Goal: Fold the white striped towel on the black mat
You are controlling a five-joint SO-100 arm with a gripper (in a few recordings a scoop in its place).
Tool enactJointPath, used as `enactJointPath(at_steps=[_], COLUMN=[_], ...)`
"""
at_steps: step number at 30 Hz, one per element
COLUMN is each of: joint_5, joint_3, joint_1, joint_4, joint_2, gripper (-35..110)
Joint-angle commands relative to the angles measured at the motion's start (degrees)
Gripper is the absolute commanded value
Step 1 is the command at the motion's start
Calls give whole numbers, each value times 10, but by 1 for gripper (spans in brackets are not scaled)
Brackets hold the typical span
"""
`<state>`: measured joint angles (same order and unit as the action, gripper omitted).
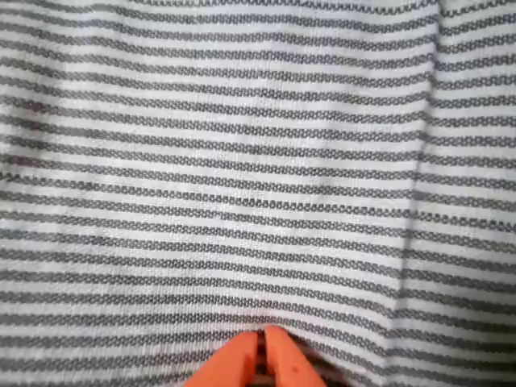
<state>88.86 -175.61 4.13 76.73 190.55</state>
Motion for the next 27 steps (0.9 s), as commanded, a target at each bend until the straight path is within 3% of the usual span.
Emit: enactJointPath(at_steps=[1, 27], joint_5=[-8, -12], joint_3=[-8, -28], joint_1=[-5, -17], joint_4=[-3, -9], joint_2=[3, 4], gripper=[0, 1])
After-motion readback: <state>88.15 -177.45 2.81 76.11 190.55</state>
